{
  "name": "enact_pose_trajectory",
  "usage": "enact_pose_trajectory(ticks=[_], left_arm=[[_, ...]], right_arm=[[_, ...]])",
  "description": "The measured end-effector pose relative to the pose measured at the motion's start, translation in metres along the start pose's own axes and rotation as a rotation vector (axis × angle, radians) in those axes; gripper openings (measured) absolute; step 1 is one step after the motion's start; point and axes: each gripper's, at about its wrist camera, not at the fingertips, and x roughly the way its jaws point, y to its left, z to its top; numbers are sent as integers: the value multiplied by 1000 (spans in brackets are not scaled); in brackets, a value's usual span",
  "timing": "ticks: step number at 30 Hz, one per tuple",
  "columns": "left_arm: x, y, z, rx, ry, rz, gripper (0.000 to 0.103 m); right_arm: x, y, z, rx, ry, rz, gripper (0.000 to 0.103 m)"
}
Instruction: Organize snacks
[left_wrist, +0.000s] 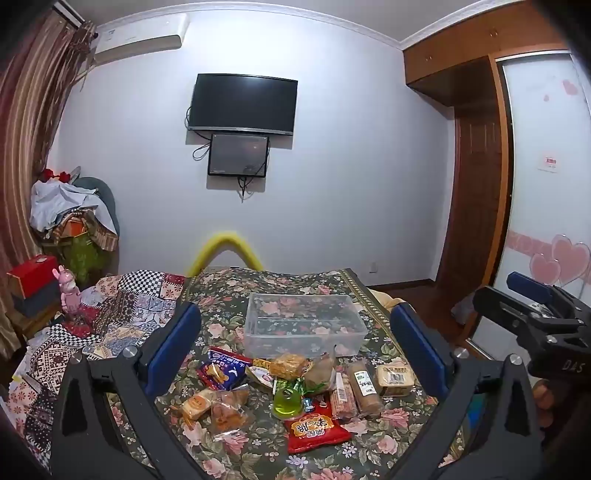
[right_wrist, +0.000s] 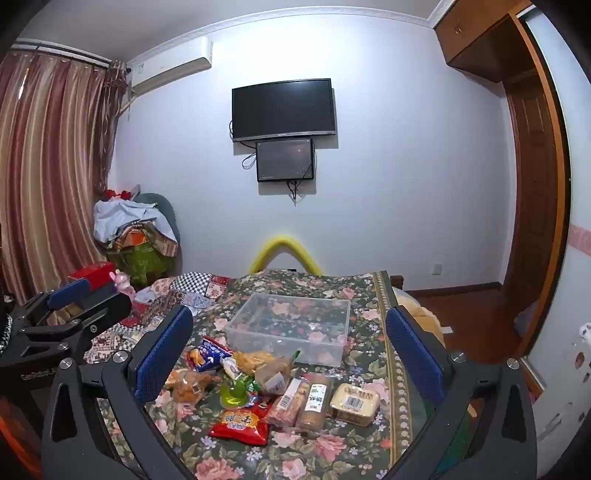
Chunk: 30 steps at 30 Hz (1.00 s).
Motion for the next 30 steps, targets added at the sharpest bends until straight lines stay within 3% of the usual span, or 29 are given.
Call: enact_pose_trajectory(ticks=[12, 14, 30], left_arm=[[-7, 7, 2, 18, -3, -43, 103], [-4, 0, 1, 14, -4, -14, 103], [-4, -5, 0, 28, -7, -11, 103]], right_arm=[[-6, 2, 6, 8, -20, 7, 103], [-4, 4, 8, 8, -19, 6, 103], [-9, 2, 2, 6, -34, 11, 103]])
